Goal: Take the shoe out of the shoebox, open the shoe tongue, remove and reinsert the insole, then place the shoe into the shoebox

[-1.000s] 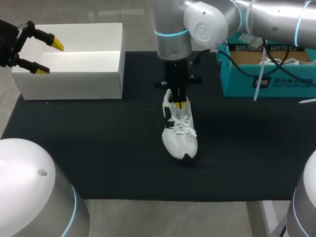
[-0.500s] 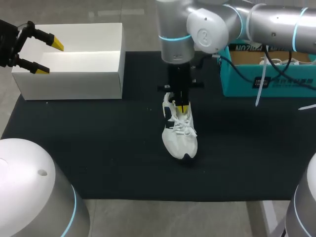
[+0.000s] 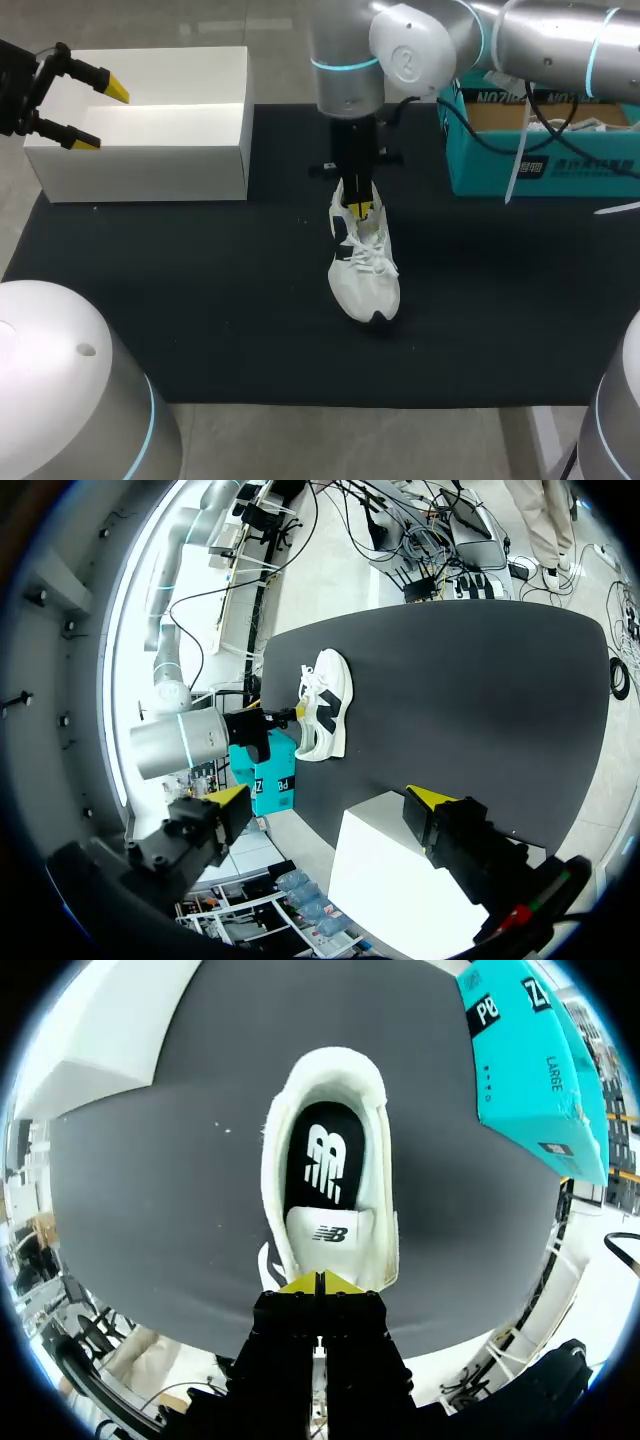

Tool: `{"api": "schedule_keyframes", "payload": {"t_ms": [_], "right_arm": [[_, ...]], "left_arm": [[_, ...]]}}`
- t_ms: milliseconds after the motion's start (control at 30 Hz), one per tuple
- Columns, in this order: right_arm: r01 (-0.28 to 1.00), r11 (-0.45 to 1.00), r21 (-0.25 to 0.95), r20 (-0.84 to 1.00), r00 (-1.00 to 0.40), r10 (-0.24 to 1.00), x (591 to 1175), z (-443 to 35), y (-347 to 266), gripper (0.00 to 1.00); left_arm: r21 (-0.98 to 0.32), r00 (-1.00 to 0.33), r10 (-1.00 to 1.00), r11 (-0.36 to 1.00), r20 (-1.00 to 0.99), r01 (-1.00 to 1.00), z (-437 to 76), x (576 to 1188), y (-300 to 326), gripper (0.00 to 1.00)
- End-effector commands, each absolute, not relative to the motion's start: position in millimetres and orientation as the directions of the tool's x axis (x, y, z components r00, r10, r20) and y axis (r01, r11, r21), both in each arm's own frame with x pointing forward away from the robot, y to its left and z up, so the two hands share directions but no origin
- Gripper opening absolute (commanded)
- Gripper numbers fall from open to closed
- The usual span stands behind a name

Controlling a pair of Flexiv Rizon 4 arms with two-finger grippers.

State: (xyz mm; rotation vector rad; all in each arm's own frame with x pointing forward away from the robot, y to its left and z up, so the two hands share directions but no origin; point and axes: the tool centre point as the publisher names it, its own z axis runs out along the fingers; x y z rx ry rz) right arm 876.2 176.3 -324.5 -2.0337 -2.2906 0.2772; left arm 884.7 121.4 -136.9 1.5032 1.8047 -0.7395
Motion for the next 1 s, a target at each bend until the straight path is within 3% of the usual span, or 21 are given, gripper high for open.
{"api": "schedule_keyframes", "payload": {"t_ms": [33, 200, 300, 333, 1000], "right_arm": [[0.877, 0.48, -0.01, -0.011, -0.48, 0.877, 872, -277, 178, 0.0], [0.528, 0.842, 0.113, -0.012, -0.847, 0.532, 871, -251, 188, 0.0], [0.264, 0.956, 0.123, -0.066, -0.959, 0.274, 870, -241, 200, 0.0], [0.228, 0.965, 0.127, -0.071, -0.969, 0.238, 871, -239, 205, 0.0], [0.228, 0.965, 0.127, -0.071, -0.969, 0.238, 871, -239, 205, 0.0]], "left_arm": [[-0.009, -0.116, 0.609, 0.176, -0.784, 0.984, -136, 885, 121, 1.0], [-0.009, -0.116, 0.609, 0.176, -0.784, 0.984, -136, 885, 121, 1.0], [-0.009, -0.116, 0.609, 0.176, -0.784, 0.984, -136, 885, 121, 1.0], [-0.009, -0.116, 0.609, 0.176, -0.784, 0.984, -136, 885, 121, 1.0], [-0.009, -0.116, 0.609, 0.176, -0.784, 0.984, -136, 885, 121, 1.0]]}}
